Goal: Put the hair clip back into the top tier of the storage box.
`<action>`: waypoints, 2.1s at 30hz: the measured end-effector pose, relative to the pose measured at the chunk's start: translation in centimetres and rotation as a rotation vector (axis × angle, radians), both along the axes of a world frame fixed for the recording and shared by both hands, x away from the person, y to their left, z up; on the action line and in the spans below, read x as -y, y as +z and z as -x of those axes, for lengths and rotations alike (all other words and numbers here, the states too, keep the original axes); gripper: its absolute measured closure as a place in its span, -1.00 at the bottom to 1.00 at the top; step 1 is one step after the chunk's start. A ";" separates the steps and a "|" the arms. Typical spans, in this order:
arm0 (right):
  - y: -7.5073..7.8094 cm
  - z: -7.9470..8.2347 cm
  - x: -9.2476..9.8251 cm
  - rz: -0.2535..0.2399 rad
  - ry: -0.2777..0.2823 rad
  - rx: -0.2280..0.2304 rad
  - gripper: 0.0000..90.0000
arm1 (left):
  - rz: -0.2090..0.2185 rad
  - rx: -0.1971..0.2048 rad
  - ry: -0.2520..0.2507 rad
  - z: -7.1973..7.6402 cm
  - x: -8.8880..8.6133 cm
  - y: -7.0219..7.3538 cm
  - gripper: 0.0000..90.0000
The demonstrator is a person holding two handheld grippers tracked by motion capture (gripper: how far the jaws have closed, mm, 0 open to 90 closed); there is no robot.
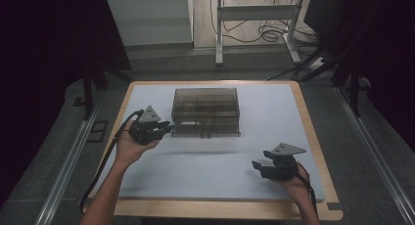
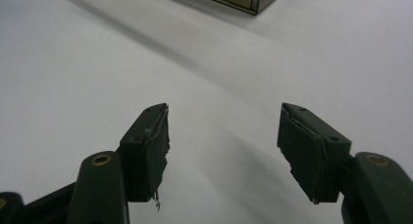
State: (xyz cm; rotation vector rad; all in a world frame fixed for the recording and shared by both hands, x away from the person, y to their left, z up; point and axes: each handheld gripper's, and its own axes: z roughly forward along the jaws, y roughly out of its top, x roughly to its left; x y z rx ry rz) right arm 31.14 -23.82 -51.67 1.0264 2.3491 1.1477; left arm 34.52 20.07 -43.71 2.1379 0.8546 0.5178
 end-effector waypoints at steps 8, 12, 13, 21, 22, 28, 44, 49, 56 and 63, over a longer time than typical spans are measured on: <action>0.0 0.0 0.0 -0.001 0.002 -0.001 -0.22 | -0.003 -0.002 -0.006 -0.6 0.8 0.1 0.72; 0.0 0.0 0.0 -0.002 0.001 0.000 -0.22 | -0.002 -0.005 -0.010 -0.8 1.3 0.1 0.72; 0.0 0.0 0.0 -0.003 0.000 -0.003 -0.22 | -0.001 -0.005 -0.015 -0.9 1.4 0.1 0.72; -0.1 0.0 0.0 -0.003 0.001 -0.002 -0.22 | -0.014 -0.016 -0.022 -1.5 2.3 0.0 0.72; -0.1 0.0 0.0 -0.003 0.001 -0.002 -0.22 | -0.013 -0.017 -0.024 -1.5 2.4 0.0 0.72; -0.1 0.0 0.0 -0.004 0.003 -0.004 -0.22 | -0.012 -0.024 -0.028 -2.0 3.1 0.0 0.72; -0.1 0.0 0.0 -0.004 0.003 -0.003 -0.22 | -0.033 -0.050 -0.030 -3.0 4.5 -1.0 0.72; -0.1 0.0 0.0 -0.002 0.003 -0.004 -0.22 | -0.041 -0.054 -0.031 -3.2 4.6 -1.3 0.72; -0.2 0.0 0.0 -0.002 0.004 -0.003 -0.22 | -0.048 -0.068 -0.030 -3.4 4.8 -1.8 0.71; -0.1 0.0 0.1 -0.005 0.001 -0.003 -0.22 | -0.033 -0.045 -0.002 -3.4 4.6 -1.8 0.53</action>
